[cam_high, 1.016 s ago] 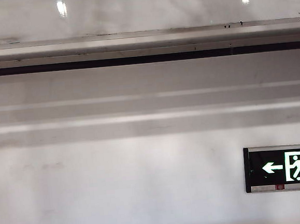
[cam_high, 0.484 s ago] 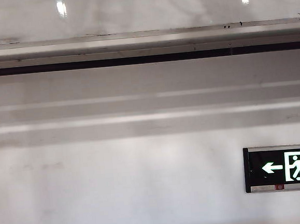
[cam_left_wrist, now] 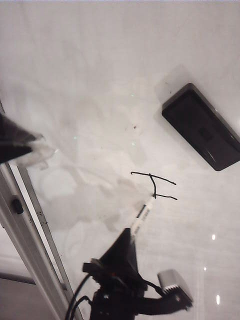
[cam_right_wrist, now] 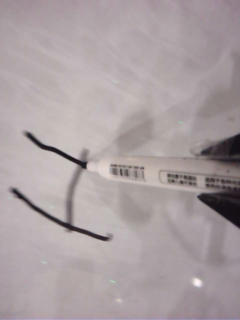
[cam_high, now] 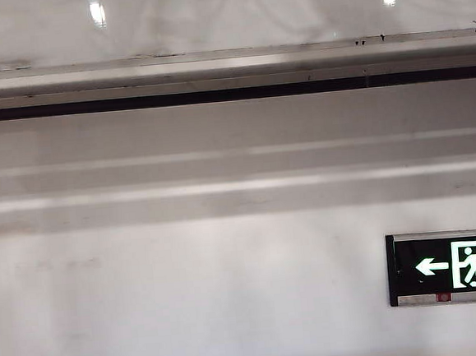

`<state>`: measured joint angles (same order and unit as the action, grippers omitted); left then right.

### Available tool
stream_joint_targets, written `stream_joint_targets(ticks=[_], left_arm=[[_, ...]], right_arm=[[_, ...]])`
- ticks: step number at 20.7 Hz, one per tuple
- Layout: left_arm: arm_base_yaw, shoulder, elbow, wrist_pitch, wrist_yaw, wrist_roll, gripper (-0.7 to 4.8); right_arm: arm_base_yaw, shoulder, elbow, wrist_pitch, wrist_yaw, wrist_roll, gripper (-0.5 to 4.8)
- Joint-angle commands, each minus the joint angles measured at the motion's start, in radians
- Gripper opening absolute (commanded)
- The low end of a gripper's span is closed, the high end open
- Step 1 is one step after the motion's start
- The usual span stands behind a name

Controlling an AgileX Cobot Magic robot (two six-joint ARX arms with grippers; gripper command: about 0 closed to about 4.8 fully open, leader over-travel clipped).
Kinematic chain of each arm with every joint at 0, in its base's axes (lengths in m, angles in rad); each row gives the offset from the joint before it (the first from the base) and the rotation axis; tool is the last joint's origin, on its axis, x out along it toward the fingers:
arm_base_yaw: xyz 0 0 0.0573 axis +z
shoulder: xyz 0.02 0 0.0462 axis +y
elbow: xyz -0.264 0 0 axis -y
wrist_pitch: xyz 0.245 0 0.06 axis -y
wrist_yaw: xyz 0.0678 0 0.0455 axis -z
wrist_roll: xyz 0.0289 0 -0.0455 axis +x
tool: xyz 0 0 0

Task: Take a marker from the whiteboard tray, write "Hi!" on the whiteboard, and then put the marker back vertically into the whiteboard tray.

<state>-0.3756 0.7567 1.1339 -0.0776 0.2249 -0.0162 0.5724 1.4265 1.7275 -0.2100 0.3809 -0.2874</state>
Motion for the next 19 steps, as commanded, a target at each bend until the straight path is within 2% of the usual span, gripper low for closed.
stream_joint_targets(ticks=[1, 11, 19], left_arm=[[-0.001, -0.002, 0.005, 0.016, 0.008, 0.001, -0.06], [-0.001, -0.001, 0.005, 0.016, 0.007, 0.001, -0.06], [-0.001, -0.001, 0.005, 0.016, 0.008, 0.001, -0.06]], right_arm=[[-0.004, 0.002, 0.004, -0.053, 0.018, 0.025, -0.05], [0.0, -0.079, 0.01, -0.068, -0.019, 0.032, -0.05], [-0.013, -0.076, 0.009, -0.001, -0.018, 0.025, -0.05]])
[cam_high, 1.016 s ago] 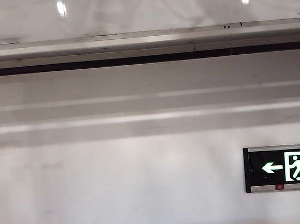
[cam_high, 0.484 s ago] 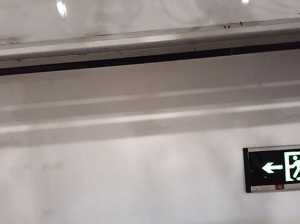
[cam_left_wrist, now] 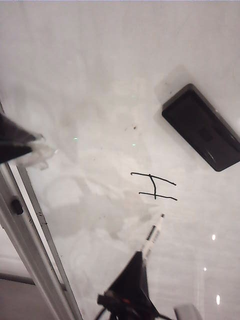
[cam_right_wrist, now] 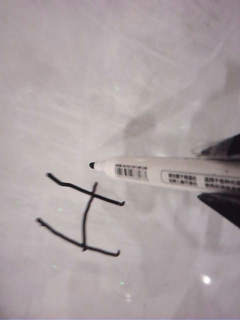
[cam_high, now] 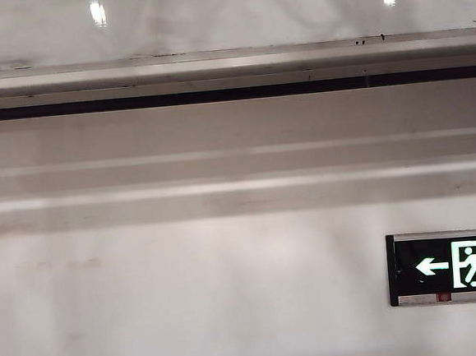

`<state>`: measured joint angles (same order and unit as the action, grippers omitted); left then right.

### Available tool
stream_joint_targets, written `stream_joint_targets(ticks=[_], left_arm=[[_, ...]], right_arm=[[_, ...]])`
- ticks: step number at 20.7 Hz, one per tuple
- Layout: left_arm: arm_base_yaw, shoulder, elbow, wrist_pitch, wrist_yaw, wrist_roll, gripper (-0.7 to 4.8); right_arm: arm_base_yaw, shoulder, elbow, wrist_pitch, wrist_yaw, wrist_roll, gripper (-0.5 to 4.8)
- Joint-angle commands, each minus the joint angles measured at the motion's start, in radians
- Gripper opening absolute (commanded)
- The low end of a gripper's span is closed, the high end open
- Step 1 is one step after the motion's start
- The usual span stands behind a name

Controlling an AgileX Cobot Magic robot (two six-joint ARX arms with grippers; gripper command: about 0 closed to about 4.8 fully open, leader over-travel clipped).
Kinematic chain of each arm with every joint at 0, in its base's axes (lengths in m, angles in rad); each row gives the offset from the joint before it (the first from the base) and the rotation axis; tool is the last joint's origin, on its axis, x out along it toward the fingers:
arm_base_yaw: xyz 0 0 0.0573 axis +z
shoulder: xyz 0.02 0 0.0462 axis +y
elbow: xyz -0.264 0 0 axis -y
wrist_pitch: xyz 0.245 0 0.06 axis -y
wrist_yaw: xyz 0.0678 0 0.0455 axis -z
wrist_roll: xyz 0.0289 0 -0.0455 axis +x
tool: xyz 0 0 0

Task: Take a marker from the whiteboard tray, write "Hi!" on the whiteboard, and then put the marker back vertically into the whiteboard tray.

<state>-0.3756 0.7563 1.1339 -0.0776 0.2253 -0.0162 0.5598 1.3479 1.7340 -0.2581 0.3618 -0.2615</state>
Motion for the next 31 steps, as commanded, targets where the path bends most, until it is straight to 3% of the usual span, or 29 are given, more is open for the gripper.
stream_joint_targets(ticks=[1, 13, 23, 31], left_arm=[[-0.001, -0.001, 0.005, 0.016, 0.008, 0.001, -0.06], [-0.001, -0.001, 0.005, 0.016, 0.007, 0.001, -0.06], [-0.001, -0.001, 0.005, 0.016, 0.007, 0.001, -0.06], [-0.001, -0.001, 0.005, 0.017, 0.008, 0.001, -0.06]], right_arm=[[-0.001, 0.006, 0.003, 0.054, 0.002, -0.001, -0.04], [-0.027, 0.041, 0.003, 0.071, 0.002, -0.001, -0.05], [-0.027, 0.042, 0.003, -0.107, 0.002, 0.007, -0.05], [-0.027, -0.014, 0.003, 0.067, -0.037, -0.003, -0.05]])
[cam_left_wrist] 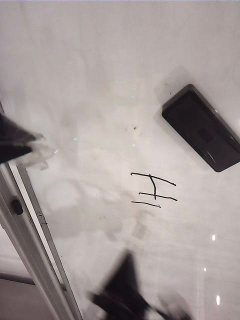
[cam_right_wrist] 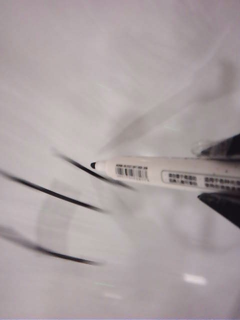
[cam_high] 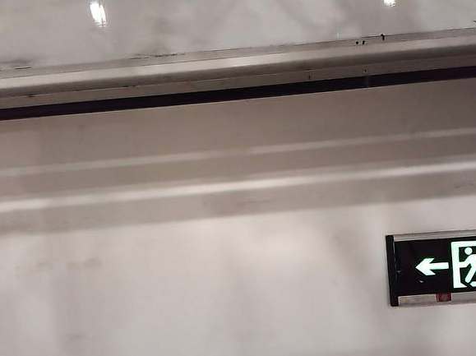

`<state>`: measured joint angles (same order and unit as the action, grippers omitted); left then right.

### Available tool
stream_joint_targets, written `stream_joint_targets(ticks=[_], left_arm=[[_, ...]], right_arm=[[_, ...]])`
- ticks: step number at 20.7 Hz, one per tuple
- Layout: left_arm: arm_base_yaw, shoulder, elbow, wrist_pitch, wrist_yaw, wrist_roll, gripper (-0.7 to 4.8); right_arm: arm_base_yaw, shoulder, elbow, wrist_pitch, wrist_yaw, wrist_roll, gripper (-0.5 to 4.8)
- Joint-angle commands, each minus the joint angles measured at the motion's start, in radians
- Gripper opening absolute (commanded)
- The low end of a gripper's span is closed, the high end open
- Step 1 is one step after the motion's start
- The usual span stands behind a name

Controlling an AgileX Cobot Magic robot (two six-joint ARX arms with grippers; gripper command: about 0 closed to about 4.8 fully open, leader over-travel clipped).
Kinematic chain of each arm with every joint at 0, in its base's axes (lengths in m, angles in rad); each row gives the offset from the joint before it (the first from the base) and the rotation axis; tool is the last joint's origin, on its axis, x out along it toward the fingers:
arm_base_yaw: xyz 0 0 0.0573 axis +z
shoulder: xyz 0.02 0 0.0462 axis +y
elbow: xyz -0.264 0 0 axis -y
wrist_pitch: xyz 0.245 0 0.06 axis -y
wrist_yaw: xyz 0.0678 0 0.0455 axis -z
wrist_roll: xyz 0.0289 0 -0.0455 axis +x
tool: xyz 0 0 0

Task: Take a marker from the whiteboard tray, write "Hi!" on the whiteboard, and then put the marker back vertically into the whiteboard tray.

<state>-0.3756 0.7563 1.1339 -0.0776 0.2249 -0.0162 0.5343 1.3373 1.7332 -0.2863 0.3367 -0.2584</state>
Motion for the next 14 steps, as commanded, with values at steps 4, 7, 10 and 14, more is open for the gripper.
stream_joint_targets(ticks=[4, 7, 10, 14], left_arm=[[-0.001, -0.001, 0.005, 0.016, 0.008, 0.001, -0.06], [-0.001, -0.001, 0.005, 0.016, 0.008, 0.001, -0.06], [-0.001, -0.001, 0.005, 0.016, 0.008, 0.001, -0.06], [-0.001, -0.001, 0.005, 0.016, 0.008, 0.001, -0.06]], right_arm=[[-0.011, 0.006, 0.004, 0.138, -0.048, -0.011, -0.04], [-0.011, 0.027, 0.004, 0.139, -0.043, -0.011, -0.05], [-0.015, 0.04, 0.004, 0.158, -0.043, -0.011, -0.05], [-0.015, 0.054, 0.004, 0.18, -0.017, -0.011, -0.04]])
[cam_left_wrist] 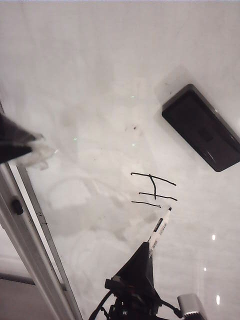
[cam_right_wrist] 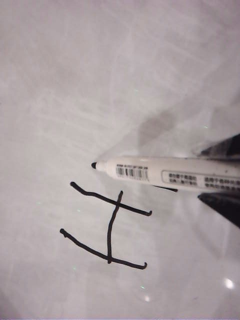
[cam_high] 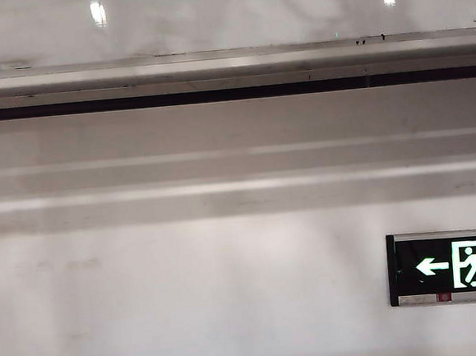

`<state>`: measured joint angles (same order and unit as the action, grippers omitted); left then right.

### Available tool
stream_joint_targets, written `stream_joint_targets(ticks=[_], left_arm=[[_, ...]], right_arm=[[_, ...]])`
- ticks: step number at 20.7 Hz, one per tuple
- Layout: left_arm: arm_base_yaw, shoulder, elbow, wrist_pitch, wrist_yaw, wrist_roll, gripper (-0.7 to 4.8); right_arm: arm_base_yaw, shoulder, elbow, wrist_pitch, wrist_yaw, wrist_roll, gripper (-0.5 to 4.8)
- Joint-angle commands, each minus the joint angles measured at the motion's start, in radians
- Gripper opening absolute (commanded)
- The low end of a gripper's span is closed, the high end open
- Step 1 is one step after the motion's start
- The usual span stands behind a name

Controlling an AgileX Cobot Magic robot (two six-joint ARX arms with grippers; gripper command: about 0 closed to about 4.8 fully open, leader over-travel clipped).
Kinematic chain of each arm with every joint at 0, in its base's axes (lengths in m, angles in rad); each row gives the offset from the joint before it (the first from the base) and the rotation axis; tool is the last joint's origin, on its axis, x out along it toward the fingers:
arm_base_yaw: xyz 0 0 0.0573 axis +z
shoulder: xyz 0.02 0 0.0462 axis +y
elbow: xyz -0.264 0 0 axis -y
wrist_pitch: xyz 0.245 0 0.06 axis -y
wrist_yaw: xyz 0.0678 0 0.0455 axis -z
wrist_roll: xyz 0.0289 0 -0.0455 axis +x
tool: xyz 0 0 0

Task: Take a marker from the whiteboard tray, write "Hi!" on the whiteboard, and then put the marker back vertically into the whiteboard tray.

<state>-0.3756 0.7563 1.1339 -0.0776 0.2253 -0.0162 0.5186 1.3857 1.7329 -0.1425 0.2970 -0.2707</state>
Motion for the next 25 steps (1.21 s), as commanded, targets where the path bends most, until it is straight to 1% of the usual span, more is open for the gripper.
stream_joint_targets(ticks=[1, 10, 13, 20, 25], left_arm=[[-0.001, -0.001, 0.005, 0.016, 0.008, 0.001, -0.06], [-0.001, -0.001, 0.005, 0.016, 0.007, 0.001, -0.06], [-0.001, -0.001, 0.005, 0.016, 0.008, 0.001, -0.06], [-0.001, -0.001, 0.005, 0.015, 0.007, 0.001, -0.06], [-0.001, -0.001, 0.005, 0.014, 0.008, 0.001, -0.06]], right_arm=[[0.001, 0.006, 0.004, 0.034, 0.022, 0.001, -0.05], [0.001, 0.01, 0.004, 0.007, 0.023, 0.002, -0.05], [0.001, 0.01, 0.004, 0.018, 0.044, 0.001, -0.05], [0.002, 0.001, 0.005, 0.044, 0.034, 0.001, -0.05], [0.003, -0.067, 0.005, 0.051, 0.015, 0.001, -0.05]])
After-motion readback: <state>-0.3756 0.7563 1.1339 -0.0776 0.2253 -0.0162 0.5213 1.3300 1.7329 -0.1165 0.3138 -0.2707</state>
